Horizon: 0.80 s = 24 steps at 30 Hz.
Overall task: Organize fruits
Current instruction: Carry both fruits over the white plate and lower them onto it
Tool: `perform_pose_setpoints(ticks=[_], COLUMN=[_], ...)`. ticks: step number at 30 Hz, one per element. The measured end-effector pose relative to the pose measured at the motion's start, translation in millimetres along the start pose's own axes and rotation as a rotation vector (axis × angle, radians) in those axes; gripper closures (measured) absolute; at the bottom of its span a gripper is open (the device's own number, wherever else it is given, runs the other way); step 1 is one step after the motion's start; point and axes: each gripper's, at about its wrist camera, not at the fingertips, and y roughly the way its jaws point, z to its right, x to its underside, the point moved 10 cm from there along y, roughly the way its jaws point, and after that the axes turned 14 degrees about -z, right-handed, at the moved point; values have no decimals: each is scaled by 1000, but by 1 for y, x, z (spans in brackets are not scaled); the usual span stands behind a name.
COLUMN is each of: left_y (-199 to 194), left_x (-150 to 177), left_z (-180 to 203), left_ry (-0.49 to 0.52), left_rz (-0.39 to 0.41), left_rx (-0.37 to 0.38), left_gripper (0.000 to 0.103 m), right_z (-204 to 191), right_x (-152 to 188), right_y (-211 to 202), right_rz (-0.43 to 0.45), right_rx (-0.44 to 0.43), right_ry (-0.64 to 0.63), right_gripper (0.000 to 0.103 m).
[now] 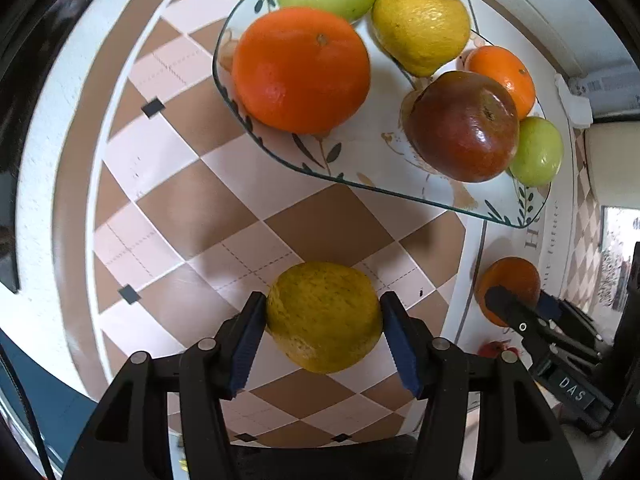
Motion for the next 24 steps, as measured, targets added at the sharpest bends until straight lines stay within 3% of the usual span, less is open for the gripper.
perform_pose_setpoints(ticks=[6,14,18,24], left_y=[4,1,-9,-65], left_x=[3,0,6,-13], left_z=[-11,21,48,70], left_ry=[-5,34,32,61], left_rz=[-11,12,31,103], left_rx=[8,-61,-13,69], left_gripper=[47,48,48,48], right_z=[2,-4,-8,-12], right_x=[-2,-1,-1,-8], right_y=[3,4,-1,-25], right_rz=[-12,5,20,70], right_rx=[-8,14,-15,-65], right_ry=[4,-37,-37,-33], right_gripper=[43,44,44,44])
